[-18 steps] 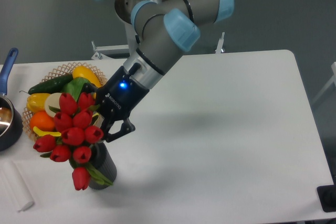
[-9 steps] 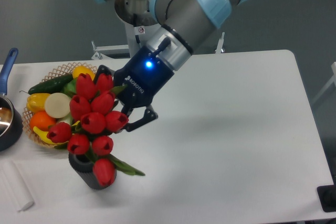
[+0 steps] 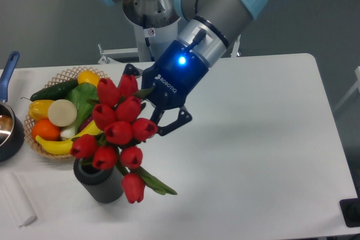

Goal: Pick up the flowers from the vase
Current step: 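Raise the tulips higher and carry them away from the vase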

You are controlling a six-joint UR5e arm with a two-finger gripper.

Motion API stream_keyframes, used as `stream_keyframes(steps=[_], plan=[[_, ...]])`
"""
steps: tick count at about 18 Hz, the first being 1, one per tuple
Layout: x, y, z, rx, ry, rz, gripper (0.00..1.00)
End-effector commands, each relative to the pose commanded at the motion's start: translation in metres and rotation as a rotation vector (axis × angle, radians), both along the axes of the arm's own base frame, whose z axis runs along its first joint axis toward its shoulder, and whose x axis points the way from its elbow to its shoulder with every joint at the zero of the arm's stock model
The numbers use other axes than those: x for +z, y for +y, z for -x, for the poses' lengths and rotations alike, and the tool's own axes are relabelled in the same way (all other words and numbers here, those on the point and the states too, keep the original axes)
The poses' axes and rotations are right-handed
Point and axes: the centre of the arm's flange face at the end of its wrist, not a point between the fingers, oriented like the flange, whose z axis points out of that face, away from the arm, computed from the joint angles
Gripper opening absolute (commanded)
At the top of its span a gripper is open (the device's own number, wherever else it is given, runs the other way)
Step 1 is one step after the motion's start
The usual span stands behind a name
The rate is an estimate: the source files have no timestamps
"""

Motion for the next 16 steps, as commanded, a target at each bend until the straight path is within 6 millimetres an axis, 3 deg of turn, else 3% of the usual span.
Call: stream_keyframes(steps=[16], plan=[[0.006,-0.018,0.013,0.023,0.003,-0.02,0.49]])
